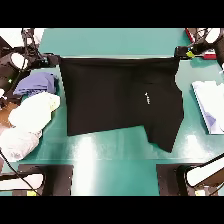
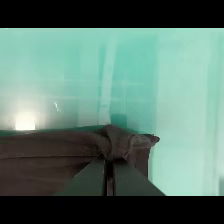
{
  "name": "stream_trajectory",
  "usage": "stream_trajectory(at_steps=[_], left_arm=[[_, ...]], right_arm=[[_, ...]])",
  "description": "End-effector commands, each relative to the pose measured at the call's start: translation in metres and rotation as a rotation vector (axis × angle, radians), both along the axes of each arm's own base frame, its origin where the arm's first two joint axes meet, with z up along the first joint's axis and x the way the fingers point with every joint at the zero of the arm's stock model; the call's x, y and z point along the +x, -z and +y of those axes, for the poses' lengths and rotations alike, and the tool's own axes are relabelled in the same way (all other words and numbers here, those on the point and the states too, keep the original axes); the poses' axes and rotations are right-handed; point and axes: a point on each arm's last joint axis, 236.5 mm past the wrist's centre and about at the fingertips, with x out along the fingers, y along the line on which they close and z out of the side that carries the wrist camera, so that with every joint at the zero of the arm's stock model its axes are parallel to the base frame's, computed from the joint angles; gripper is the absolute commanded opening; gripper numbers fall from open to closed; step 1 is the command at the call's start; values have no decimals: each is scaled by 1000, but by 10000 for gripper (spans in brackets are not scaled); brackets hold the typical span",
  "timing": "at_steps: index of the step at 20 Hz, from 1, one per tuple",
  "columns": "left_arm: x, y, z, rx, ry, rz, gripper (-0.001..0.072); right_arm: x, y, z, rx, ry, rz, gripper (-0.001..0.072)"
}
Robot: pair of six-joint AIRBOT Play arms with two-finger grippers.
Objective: Fold the shirts.
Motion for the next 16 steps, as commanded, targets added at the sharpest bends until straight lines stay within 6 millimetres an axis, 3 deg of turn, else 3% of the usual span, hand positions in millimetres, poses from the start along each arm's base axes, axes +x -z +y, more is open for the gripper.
stream_trajectory(at_steps=[1,6,11,12,13,14,16], left_arm=[[-11,27,-4,44,61,94,24],[-77,82,-19,75,214,410,24],[-85,118,-22,47,211,501,27],[-85,120,-24,37,211,507,167],[-85,121,-26,11,196,515,430],[-85,120,-28,-13,182,521,562],[-91,121,-30,-32,176,550,562]], right_arm=[[-6,25,-10,-23,11,74,19],[-58,66,-15,-43,14,322,19],[-75,98,-12,-31,15,401,26],[-78,101,-12,-30,14,415,33],[-80,102,-11,-25,13,424,122],[-81,102,-10,-21,12,427,300],[-89,101,-8,-20,9,458,342]])
